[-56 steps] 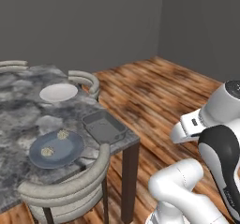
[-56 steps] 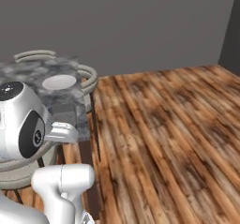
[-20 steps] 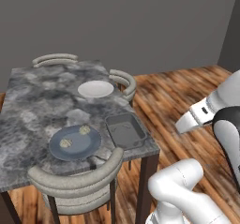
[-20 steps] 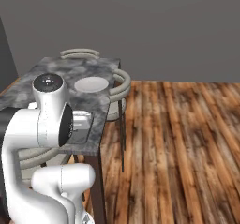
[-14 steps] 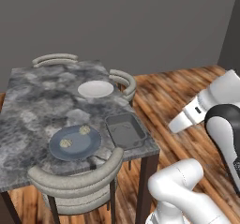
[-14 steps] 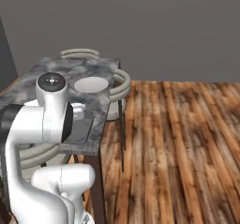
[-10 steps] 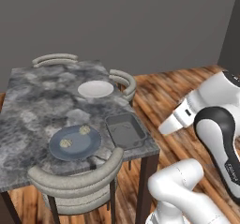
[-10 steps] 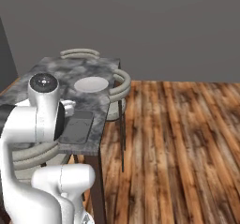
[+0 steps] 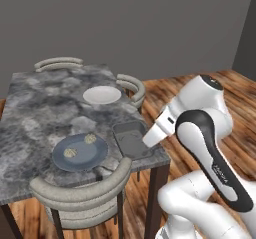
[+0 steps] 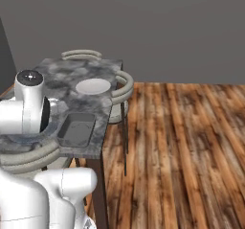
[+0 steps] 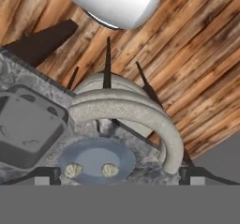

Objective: Place two dumplings into each of the tupperware containers and then place the containers in the fridge.

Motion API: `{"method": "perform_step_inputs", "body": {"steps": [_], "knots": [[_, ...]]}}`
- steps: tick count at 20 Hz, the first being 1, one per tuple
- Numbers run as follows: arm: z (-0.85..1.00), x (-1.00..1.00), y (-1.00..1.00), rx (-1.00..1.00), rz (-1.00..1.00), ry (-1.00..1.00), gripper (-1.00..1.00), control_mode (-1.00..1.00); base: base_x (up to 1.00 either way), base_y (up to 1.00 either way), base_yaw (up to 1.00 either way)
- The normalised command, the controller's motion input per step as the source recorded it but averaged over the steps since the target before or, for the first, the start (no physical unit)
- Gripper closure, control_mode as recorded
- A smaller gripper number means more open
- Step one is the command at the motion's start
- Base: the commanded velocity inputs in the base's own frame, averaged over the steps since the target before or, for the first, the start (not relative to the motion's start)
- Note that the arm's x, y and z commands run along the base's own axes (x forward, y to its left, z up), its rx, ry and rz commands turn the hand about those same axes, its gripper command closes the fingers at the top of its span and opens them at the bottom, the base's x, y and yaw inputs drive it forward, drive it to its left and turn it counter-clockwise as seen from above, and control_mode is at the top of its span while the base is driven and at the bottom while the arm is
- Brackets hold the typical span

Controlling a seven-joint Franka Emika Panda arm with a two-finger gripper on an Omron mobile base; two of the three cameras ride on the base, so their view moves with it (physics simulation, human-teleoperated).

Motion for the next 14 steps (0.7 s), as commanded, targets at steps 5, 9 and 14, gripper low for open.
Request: {"method": "perform_step_inputs", "body": {"steps": [5,9,14], "knots": [[0.00,0.38,0.76,-0.20,0.04,0.20,-1.00,-1.00,0.00,0.00,0.00],[-0.26,0.70,0.38,-0.12,0.14,0.16,-1.00,-1.00,0.00,0.00,0.00],[-0.58,0.70,-0.02,-0.07,0.18,0.10,-1.00,-1.00,0.00,0.00,0.00]]}}
